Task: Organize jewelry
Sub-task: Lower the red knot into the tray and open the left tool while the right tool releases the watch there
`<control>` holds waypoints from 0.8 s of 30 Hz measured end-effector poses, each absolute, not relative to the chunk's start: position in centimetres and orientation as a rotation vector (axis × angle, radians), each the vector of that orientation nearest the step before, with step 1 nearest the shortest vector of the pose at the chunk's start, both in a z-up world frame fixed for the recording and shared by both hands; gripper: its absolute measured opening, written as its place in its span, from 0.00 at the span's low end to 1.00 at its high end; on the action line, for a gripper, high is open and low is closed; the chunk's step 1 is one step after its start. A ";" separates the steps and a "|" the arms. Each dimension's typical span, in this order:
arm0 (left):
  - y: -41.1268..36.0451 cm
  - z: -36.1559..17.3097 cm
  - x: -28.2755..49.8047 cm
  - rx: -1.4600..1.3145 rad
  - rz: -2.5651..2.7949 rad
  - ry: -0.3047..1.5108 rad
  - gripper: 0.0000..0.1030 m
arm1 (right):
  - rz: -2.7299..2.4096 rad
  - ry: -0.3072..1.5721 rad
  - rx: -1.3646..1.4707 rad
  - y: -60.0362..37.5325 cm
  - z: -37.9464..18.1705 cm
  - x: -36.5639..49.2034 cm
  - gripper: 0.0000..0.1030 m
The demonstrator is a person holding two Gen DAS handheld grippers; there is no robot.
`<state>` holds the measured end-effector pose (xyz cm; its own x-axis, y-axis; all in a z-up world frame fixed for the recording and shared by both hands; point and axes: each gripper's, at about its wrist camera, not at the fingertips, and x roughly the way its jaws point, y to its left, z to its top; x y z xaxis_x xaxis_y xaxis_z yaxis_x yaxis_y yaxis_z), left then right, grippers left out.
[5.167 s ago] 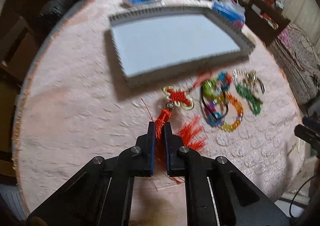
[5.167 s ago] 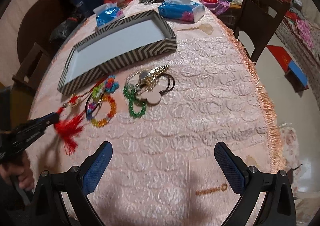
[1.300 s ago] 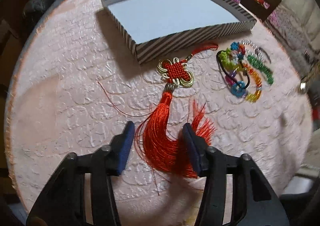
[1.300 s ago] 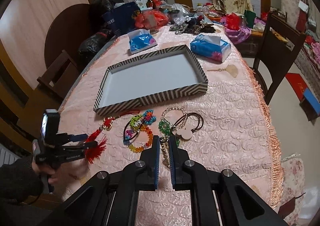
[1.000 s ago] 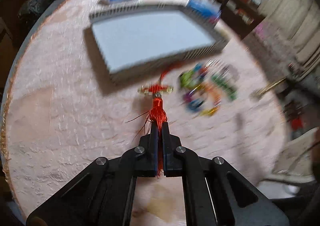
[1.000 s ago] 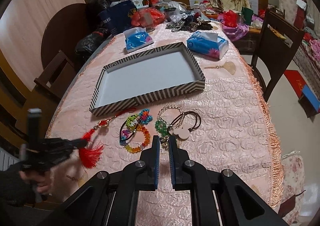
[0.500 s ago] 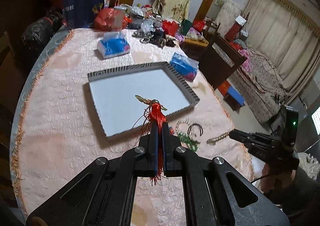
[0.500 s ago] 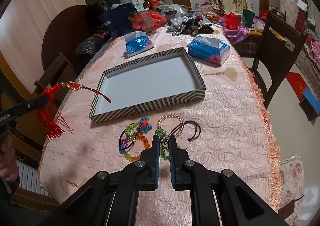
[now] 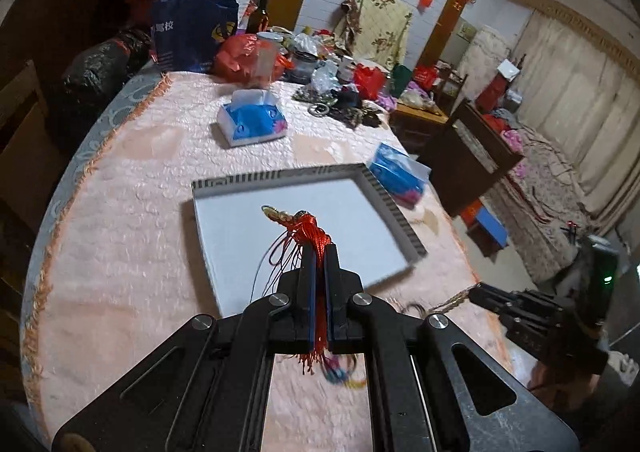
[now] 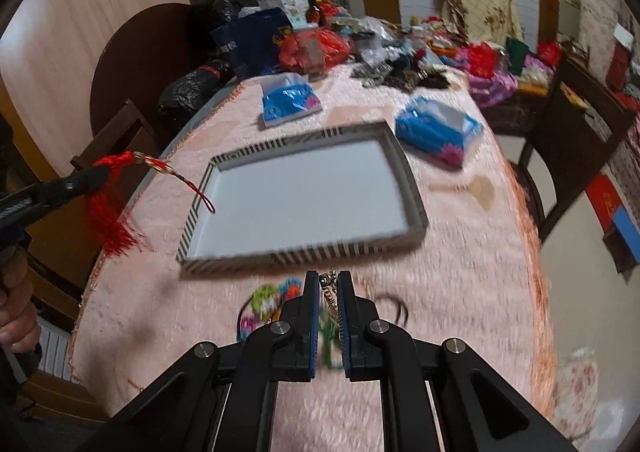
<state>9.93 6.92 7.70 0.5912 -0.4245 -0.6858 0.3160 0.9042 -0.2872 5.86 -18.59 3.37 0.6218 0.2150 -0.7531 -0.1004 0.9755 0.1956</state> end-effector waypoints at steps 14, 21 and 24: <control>4.1 -3.7 18.9 0.014 -0.249 0.960 0.02 | 0.197 0.980 0.233 -19.8 -2.9 18.1 0.08; 6.3 -8.9 19.8 0.020 -0.164 1.057 0.37 | 0.153 1.079 0.297 -22.1 -7.4 18.2 0.08; 5.9 -9.5 19.9 0.075 -0.155 1.036 0.40 | 0.155 1.072 0.303 -22.8 -7.7 17.7 0.08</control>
<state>19.85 5.86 -9.45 0.4999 -0.0927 -0.8611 0.1635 0.9865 -0.0112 17.66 -22.78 -7.71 0.4728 0.2703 -0.8387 0.0213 0.9480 0.3176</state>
